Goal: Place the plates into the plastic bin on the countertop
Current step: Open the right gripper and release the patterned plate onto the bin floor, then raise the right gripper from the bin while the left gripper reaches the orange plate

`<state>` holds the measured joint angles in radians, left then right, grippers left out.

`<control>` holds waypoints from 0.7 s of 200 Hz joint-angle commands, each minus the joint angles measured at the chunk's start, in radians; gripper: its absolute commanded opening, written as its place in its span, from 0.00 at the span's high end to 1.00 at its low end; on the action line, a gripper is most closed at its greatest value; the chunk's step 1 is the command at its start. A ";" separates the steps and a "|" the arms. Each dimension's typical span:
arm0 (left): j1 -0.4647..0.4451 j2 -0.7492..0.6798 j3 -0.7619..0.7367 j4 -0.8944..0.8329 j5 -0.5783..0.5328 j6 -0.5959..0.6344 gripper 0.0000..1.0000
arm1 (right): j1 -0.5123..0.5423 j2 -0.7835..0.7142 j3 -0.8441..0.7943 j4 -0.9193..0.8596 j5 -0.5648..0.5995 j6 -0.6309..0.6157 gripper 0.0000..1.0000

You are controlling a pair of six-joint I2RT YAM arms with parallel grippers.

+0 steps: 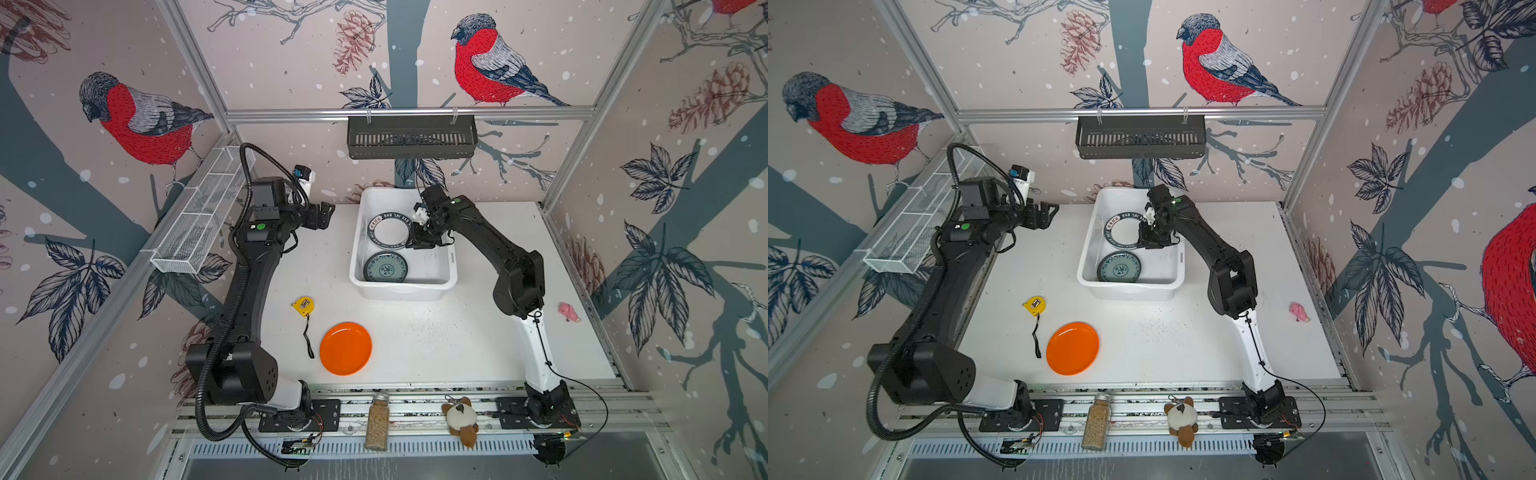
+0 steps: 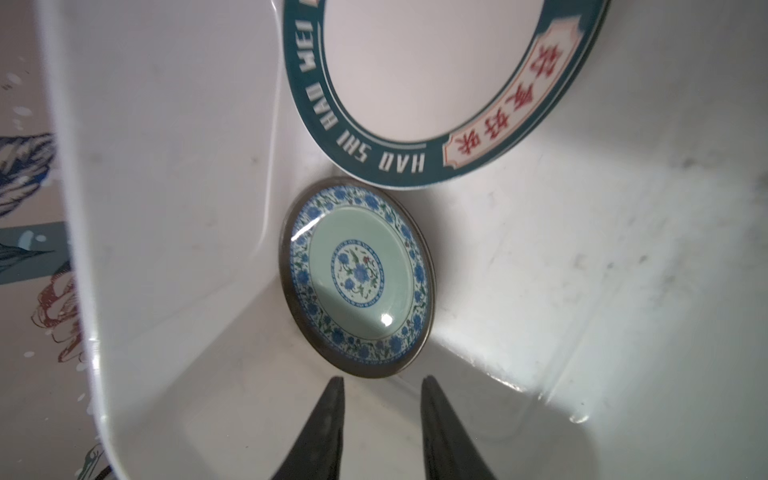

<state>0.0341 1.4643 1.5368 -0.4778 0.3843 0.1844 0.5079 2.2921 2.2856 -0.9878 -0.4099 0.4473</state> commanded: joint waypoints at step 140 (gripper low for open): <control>0.003 -0.014 0.051 -0.659 0.149 0.257 0.18 | 0.087 -0.966 -0.924 0.762 0.075 0.132 0.64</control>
<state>0.0341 1.4700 1.6363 -1.0290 0.4812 0.3817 0.5648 1.4303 1.4857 -0.4091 -0.3340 0.5388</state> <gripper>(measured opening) 0.835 0.357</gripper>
